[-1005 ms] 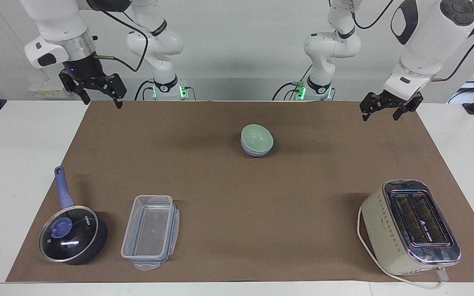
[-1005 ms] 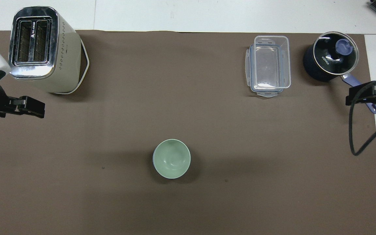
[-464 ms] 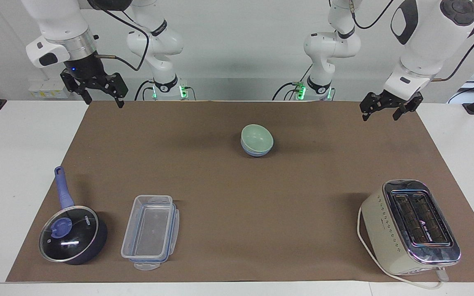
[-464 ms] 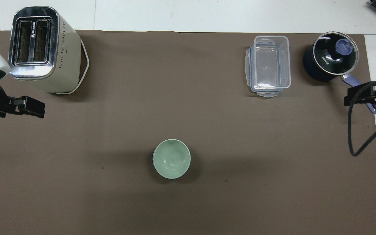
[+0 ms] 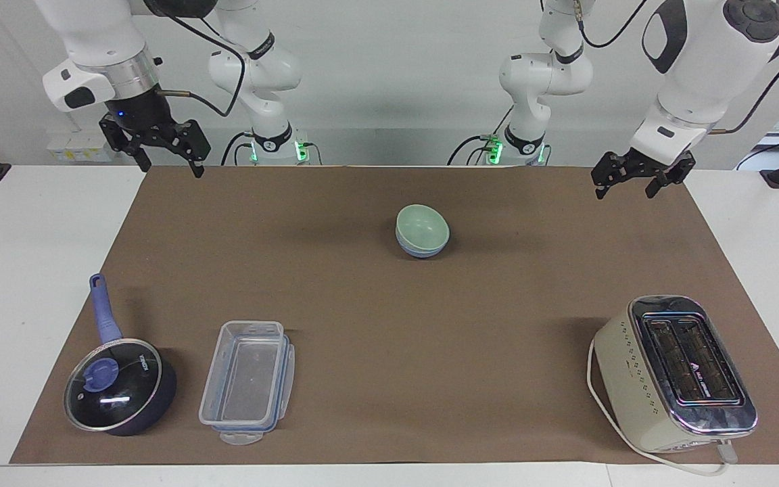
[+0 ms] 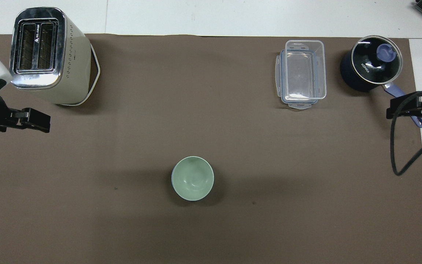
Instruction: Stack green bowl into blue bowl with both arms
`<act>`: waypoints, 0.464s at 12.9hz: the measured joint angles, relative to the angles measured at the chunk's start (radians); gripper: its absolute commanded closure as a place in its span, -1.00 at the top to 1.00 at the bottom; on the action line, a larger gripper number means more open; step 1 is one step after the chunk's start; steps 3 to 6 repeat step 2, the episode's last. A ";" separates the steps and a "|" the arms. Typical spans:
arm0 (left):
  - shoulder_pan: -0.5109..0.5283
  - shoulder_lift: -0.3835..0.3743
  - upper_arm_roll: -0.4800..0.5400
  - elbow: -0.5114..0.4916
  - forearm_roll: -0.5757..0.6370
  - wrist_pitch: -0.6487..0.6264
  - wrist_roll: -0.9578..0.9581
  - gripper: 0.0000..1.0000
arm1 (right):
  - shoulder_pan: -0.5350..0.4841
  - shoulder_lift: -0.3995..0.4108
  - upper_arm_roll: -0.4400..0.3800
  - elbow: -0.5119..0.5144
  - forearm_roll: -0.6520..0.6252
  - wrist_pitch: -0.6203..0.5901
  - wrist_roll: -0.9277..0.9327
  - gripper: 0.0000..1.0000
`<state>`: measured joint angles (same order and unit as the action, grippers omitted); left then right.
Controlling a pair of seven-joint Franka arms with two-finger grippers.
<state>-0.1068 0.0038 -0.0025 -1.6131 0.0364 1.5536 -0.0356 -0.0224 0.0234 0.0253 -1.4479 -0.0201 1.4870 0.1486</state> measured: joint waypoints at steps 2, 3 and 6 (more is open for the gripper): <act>0.000 0.000 0.000 0.000 0.000 0.000 0.000 1.00 | 0.000 0.000 0.000 0.000 0.000 0.000 0.000 1.00; 0.000 0.000 0.000 0.000 0.000 0.000 0.000 1.00 | 0.000 0.000 0.000 0.000 0.000 0.000 0.000 1.00; 0.000 0.000 0.000 0.000 0.000 0.000 0.000 1.00 | 0.000 0.000 0.000 0.000 0.000 0.000 0.000 1.00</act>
